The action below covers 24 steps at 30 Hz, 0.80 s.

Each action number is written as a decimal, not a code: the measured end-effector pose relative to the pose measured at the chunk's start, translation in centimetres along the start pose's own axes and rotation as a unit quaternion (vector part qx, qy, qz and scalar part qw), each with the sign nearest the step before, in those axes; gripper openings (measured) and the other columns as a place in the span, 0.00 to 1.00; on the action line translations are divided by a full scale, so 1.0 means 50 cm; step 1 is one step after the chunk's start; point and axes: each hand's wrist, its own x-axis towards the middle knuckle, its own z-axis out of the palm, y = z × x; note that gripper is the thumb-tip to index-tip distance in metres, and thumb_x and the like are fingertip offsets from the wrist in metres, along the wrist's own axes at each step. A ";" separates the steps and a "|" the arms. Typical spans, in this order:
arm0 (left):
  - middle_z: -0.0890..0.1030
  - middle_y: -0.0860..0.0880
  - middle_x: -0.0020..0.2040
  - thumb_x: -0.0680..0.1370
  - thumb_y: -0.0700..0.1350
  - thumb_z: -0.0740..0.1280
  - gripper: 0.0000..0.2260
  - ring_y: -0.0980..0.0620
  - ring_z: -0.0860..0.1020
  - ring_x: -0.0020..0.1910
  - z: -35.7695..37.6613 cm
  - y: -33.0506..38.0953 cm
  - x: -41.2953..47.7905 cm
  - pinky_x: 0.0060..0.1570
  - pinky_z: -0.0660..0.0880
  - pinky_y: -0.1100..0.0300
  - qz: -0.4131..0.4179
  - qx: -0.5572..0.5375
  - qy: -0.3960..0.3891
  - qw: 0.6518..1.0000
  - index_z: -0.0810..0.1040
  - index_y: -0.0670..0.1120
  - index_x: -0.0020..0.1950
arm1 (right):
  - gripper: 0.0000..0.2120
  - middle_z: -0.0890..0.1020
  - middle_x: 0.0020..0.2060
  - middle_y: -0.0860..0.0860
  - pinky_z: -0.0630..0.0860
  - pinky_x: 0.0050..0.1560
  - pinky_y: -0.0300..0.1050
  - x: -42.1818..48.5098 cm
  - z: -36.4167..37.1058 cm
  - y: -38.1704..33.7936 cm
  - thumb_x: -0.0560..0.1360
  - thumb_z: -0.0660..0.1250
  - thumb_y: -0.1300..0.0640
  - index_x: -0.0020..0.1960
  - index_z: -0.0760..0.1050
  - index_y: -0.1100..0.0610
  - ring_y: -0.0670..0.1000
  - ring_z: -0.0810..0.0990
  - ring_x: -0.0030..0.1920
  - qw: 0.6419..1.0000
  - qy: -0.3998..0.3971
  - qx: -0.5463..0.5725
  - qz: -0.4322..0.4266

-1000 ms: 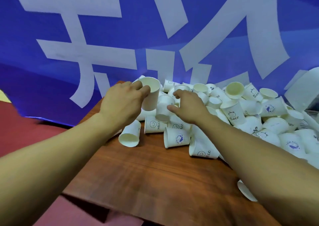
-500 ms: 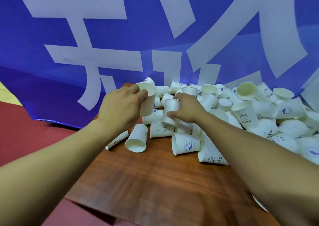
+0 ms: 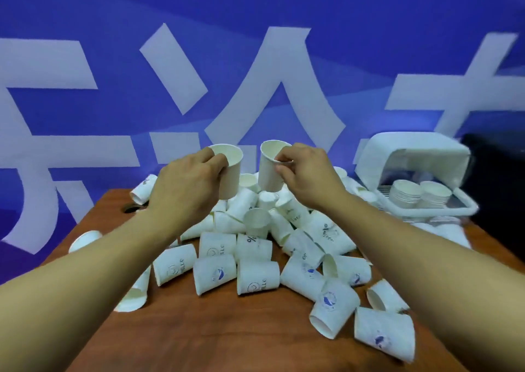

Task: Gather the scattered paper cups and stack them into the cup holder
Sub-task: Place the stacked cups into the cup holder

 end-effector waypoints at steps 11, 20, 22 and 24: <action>0.80 0.48 0.45 0.81 0.48 0.62 0.08 0.41 0.76 0.44 0.097 0.358 0.259 0.39 0.71 0.51 0.034 -0.202 0.020 0.979 0.80 0.49 0.53 | 0.07 0.82 0.44 0.55 0.73 0.47 0.48 -0.094 -0.310 0.336 0.77 0.65 0.58 0.49 0.81 0.59 0.56 0.78 0.45 0.974 0.104 -0.150 0.133; 0.81 0.48 0.50 0.82 0.50 0.60 0.11 0.42 0.77 0.48 0.232 0.579 0.372 0.45 0.75 0.50 0.105 -0.231 -0.035 0.967 0.81 0.50 0.55 | 0.08 0.84 0.44 0.56 0.78 0.44 0.48 -0.158 -0.340 0.575 0.77 0.67 0.51 0.51 0.83 0.51 0.59 0.80 0.43 0.939 0.096 -0.222 0.244; 0.81 0.48 0.51 0.82 0.50 0.60 0.11 0.42 0.78 0.49 0.266 0.611 0.385 0.46 0.76 0.49 0.115 -0.245 -0.051 0.961 0.81 0.50 0.56 | 0.08 0.84 0.43 0.56 0.79 0.44 0.50 -0.157 -0.332 0.609 0.76 0.67 0.51 0.50 0.83 0.52 0.59 0.80 0.42 0.935 0.099 -0.223 0.256; 0.81 0.48 0.52 0.82 0.50 0.60 0.11 0.42 0.78 0.49 0.298 0.638 0.392 0.45 0.76 0.50 0.124 -0.253 -0.059 0.958 0.81 0.50 0.57 | 0.09 0.84 0.43 0.56 0.80 0.45 0.51 -0.153 -0.319 0.638 0.77 0.66 0.50 0.50 0.83 0.52 0.58 0.80 0.41 0.934 0.089 -0.227 0.260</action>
